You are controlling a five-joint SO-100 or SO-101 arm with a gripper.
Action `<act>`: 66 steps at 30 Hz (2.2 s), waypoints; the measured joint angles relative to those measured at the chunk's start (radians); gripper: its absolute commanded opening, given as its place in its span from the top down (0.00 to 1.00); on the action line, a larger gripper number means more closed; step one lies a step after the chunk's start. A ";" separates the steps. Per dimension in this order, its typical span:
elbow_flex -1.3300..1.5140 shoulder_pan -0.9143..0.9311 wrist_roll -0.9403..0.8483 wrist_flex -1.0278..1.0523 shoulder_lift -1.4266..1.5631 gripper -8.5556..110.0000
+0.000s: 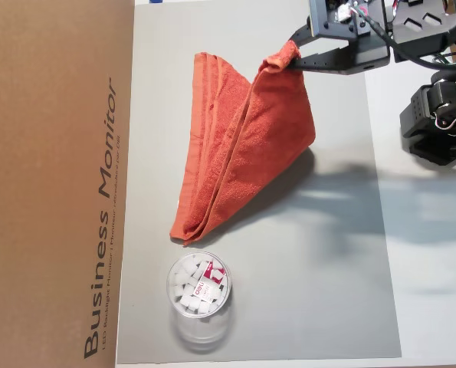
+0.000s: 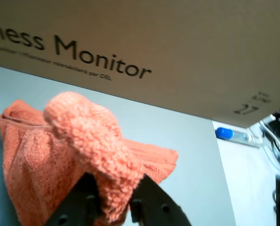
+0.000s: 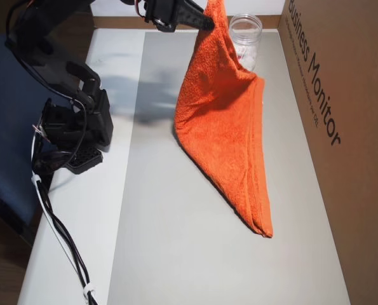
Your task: Fold the blanket.
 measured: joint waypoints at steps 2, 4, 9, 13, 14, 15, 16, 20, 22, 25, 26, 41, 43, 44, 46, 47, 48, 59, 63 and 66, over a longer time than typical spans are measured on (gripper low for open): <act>-0.012 0.031 0.029 0.000 -0.034 0.93; -0.017 0.055 0.040 0.000 -0.058 0.93; -0.055 0.114 0.048 -0.002 -0.152 0.93; -0.084 0.149 0.074 -0.061 -0.242 0.93; -0.089 0.155 0.086 -0.089 -0.265 0.93; -0.095 0.161 0.097 -0.118 -0.288 0.93; -0.101 0.169 0.103 -0.147 -0.310 0.93; -0.132 0.209 0.109 -0.229 -0.399 0.93; -0.144 0.233 0.109 -0.259 -0.445 0.93; -0.149 0.273 0.109 -0.327 -0.518 0.93; -0.150 0.287 0.109 -0.353 -0.543 0.93; -0.187 0.373 0.190 -0.676 -0.874 0.93; -0.230 0.373 0.221 -0.686 -0.923 0.93; -0.258 0.373 0.235 -0.687 -0.956 0.93; -0.291 0.374 0.249 -0.687 -0.991 0.93; -0.318 0.374 0.258 -0.687 -1.019 0.93; -0.341 0.374 0.268 -0.687 -1.045 0.93; -0.538 0.380 0.339 -0.687 -1.269 0.93; -0.577 0.393 0.388 -0.687 -1.324 0.93; -0.598 0.397 0.456 -0.687 -1.355 0.93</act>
